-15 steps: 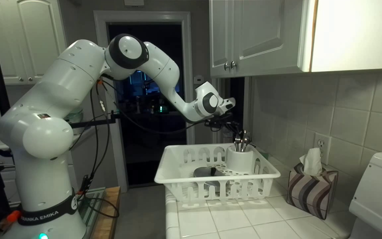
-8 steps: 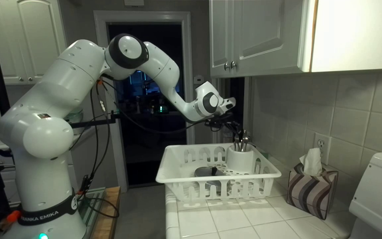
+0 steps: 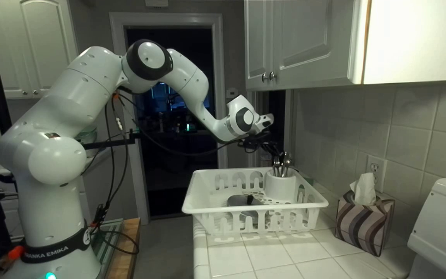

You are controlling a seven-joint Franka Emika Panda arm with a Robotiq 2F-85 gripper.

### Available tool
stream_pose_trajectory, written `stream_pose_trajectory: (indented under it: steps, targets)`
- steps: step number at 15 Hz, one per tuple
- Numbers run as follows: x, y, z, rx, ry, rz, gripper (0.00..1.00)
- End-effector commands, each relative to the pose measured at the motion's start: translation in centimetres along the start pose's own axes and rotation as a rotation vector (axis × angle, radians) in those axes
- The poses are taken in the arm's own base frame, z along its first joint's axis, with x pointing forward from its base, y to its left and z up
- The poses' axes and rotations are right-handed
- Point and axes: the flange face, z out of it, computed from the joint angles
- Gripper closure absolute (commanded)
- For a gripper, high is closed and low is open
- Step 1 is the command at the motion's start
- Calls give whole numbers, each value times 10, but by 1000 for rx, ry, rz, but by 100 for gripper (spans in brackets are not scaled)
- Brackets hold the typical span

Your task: Take the fork off of the dish rack

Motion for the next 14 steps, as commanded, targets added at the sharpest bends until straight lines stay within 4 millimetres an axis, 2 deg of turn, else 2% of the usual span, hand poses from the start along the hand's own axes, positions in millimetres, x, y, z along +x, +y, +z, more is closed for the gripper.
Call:
stream_pose_trajectory:
  steps: [1, 5, 6, 14]
  targets:
    - [-4, -4, -7, -16, -35, 9, 68]
    - [-7, -3, -8, -36, -77, 14, 95]
    - [-7, -3, -9, -43, -82, 17, 99]
    - [-3, -1, -13, -69, -90, 46, 99]
